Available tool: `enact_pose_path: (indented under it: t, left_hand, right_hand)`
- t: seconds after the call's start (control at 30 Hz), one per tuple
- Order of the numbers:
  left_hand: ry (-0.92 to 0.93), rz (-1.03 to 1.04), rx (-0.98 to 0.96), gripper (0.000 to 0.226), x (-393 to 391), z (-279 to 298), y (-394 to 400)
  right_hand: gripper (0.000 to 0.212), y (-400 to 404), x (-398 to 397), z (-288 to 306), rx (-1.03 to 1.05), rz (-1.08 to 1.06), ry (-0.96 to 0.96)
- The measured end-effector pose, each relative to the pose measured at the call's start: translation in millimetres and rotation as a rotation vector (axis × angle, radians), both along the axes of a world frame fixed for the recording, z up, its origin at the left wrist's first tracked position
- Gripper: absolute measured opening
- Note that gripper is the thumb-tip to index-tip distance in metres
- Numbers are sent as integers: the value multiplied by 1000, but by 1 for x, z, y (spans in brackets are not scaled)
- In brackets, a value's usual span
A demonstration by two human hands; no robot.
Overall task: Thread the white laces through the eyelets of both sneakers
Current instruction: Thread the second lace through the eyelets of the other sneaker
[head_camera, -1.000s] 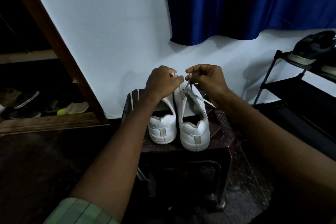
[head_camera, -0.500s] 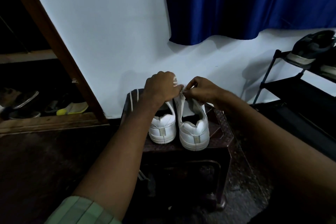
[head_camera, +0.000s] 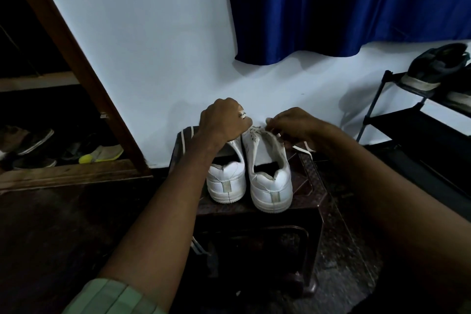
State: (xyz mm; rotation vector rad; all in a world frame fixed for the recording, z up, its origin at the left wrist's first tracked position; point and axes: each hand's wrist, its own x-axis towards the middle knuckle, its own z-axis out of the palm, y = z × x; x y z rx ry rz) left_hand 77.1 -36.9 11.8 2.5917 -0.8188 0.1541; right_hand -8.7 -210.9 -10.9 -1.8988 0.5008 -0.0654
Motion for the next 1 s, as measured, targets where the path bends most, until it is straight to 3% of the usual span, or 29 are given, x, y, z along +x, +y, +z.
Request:
enact_pose_path:
  t: [0.13, 0.2, 0.3, 0.37, 0.47, 0.6, 0.7, 0.8, 0.93, 1.0]
  left_hand:
    - [62, -15, -115, 53, 10, -6, 0]
    - [58, -17, -85, 55, 14, -8, -1]
    - [-21, -3, -77, 26, 19, -13, 0]
    - [-64, -11, -135, 30, 19, -14, 2]
    - [-61, -198, -238, 28, 12, -8, -4]
    - [382, -408, -452, 27, -6, 6, -17]
    - [422, -331, -470, 41, -9, 14, -13]
    - [527, -308, -564, 51, -11, 20, -8]
    - [766, -149, -990, 32, -10, 24, -14]
    - [830, -117, -1099, 27, -8, 22, -16]
  right_hand:
    - [25, -13, 0, -5, -399, 100, 114]
    - [22, -14, -3, -4, -465, 147, 172]
    - [24, -11, -6, 1, -283, 92, 45]
    - [23, -6, -8, 9, -53, 32, -141]
    - [24, 2, -10, 24, 134, 38, -313]
    - [22, 12, -14, 37, 227, 11, -390]
    - [34, 8, -17, 39, 215, -27, -392]
    - [33, 0, -20, 39, 193, -48, -339]
    - [30, -9, -19, 36, 149, -22, -228]
    - [27, -9, -18, 31, 92, -27, -186]
